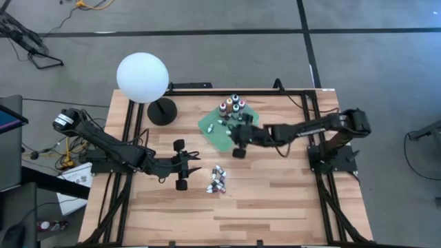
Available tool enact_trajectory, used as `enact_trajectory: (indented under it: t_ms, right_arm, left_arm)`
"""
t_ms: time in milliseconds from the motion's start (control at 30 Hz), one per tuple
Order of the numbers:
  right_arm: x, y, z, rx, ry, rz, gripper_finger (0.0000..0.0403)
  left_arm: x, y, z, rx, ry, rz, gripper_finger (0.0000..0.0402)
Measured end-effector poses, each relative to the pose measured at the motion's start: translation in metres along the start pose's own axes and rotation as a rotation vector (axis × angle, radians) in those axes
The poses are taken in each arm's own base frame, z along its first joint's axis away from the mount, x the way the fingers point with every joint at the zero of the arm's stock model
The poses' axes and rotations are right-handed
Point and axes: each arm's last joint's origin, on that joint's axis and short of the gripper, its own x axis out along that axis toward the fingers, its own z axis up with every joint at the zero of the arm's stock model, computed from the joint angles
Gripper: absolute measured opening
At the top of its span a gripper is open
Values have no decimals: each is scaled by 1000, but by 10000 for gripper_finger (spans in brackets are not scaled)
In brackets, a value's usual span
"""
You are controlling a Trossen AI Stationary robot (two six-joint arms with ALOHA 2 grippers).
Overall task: Pick & Place food coloring
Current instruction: Put the right black food coloring bottle into the green bin
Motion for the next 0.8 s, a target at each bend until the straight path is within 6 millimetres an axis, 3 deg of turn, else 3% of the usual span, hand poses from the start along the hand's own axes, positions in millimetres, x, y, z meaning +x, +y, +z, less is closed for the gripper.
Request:
enact_trajectory:
  t_ms: [200,467,800]
  right_arm:
    - [33,-30,-10,93,-32,1,77]
    - [60,-37,-27,132,12,-8,77]
    - [62,-40,-26,141,-4,-17,83]
  left_arm:
    - [0,0,0,0,0,0,145]
    - [0,0,0,0,0,2,145]
    - [1,3,0,1,-2,52,145]
